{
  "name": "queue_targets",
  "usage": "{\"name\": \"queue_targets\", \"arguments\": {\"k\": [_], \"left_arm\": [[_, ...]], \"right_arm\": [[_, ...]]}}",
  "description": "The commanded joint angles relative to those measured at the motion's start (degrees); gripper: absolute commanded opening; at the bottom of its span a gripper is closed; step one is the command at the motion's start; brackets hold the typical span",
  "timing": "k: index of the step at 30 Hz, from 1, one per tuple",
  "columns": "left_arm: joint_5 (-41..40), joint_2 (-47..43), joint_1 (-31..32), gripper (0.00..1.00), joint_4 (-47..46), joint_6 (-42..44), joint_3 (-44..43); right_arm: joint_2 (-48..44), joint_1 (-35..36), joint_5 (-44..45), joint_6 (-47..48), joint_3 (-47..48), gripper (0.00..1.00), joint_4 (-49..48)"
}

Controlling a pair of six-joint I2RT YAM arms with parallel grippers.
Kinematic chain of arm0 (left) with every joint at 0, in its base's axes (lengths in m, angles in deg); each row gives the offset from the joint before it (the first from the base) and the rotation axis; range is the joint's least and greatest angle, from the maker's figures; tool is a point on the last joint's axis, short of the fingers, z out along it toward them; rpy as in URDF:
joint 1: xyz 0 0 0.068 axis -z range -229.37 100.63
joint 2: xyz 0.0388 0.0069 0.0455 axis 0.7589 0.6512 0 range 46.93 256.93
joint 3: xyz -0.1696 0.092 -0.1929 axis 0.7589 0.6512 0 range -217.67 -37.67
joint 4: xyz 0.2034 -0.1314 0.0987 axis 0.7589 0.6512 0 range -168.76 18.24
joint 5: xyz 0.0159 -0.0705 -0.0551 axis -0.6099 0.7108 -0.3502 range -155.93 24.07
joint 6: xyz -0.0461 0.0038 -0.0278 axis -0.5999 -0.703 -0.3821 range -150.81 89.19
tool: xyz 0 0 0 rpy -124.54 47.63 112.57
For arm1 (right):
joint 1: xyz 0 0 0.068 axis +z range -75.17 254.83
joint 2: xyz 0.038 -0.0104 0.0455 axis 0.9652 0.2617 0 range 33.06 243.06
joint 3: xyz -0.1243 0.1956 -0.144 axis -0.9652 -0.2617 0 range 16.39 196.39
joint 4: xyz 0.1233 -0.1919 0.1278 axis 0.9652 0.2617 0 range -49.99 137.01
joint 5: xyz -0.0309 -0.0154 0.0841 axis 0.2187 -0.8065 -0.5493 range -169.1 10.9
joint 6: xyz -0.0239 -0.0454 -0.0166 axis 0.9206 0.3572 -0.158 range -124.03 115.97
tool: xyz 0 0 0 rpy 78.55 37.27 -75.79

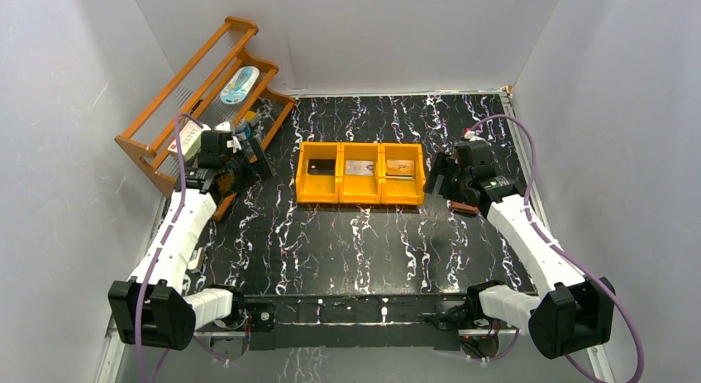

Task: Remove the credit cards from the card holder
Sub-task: Adjust the storage box at the center of the board.

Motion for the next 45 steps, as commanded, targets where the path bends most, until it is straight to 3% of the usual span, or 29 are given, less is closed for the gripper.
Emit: {"name": "queue_targets", "arguments": {"k": [1, 8, 16, 26, 32, 38, 45], "left_arm": [[18.73, -0.69, -1.6, 0.98, -1.2, -0.1, 2.9], [30.25, 0.58, -1.36, 0.98, -2.3, 0.55, 6.5], [31.66, 0.43, -1.14, 0.98, -3.59, 0.89, 6.99], [29.28, -2.67, -1.1, 0.98, -3.92, -0.39, 8.53], [29.42, -3.39, -1.09, 0.98, -3.53, -0.46, 8.46], [28.71, -4.27, -1.08, 0.98, -2.86, -0.29, 8.82], [28.35, -4.32, -1.09, 0.98, -2.97, 0.06, 9.05]], "right_arm": [[-0.48, 3.03, -8.9, -3.76, -1.02, 0.93, -3.99], [7.31, 17.55, -6.15, -9.0, 0.71, 0.9, -6.0], [24.53, 30.15, 5.65, -17.86, 9.02, 0.94, -9.01], [44.27, 31.54, 20.97, -25.2, 23.84, 0.98, -8.99], [52.18, 29.74, 23.12, -21.59, 32.79, 0.98, -6.69], [48.81, 28.69, 21.91, -12.48, 33.39, 0.98, -5.73], [29.38, 25.49, 28.72, -10.6, 20.36, 0.98, -3.75]]}}
